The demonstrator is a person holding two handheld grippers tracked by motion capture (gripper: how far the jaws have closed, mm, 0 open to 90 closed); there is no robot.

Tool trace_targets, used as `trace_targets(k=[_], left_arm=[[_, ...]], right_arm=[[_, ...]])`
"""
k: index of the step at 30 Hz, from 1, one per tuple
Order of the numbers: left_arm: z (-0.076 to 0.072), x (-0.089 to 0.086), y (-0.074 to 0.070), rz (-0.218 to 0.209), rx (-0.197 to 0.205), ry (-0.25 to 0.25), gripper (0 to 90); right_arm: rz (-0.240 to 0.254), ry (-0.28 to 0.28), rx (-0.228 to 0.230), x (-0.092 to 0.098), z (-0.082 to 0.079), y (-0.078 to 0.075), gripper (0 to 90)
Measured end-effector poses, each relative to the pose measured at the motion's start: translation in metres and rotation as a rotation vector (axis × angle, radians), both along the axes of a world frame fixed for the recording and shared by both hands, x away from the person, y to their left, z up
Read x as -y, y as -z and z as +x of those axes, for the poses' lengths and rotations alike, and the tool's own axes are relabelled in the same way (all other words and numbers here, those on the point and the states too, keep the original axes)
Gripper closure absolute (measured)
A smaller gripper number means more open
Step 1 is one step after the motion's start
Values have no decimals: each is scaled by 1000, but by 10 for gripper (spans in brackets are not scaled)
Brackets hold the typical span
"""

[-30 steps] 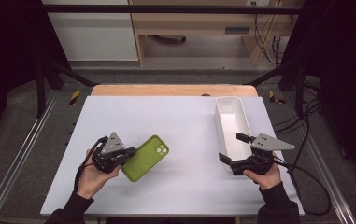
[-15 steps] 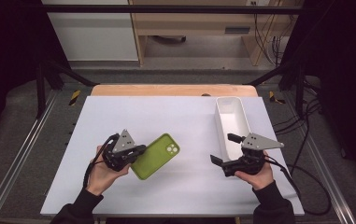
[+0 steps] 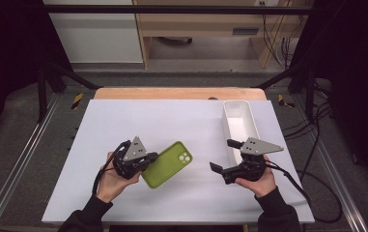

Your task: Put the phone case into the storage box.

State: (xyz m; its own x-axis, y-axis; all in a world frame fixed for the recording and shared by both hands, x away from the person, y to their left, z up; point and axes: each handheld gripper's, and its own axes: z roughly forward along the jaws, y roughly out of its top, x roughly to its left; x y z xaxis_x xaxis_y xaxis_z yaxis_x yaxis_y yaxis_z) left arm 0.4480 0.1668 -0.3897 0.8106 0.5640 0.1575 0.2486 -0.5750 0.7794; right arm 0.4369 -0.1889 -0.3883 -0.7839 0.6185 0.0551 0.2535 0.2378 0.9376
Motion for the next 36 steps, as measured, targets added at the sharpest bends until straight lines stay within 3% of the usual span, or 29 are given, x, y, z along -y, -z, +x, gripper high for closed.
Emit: trace_targets(k=[11, 24, 31, 36], left_arm=[[-2, 7, 5, 29, 2, 24, 878], [-16, 26, 7, 71, 32, 85, 879], [-19, 30, 7, 85, 48, 92, 879], [-21, 32, 7, 94, 55, 97, 879]], right_arm=[[-14, -20, -23, -12, 1, 0, 17], [-39, -55, -103, -35, 6, 5, 25], [-71, -55, -134, -42, 9, 8, 38], [-75, -49, -185, -45, 16, 11, 78]])
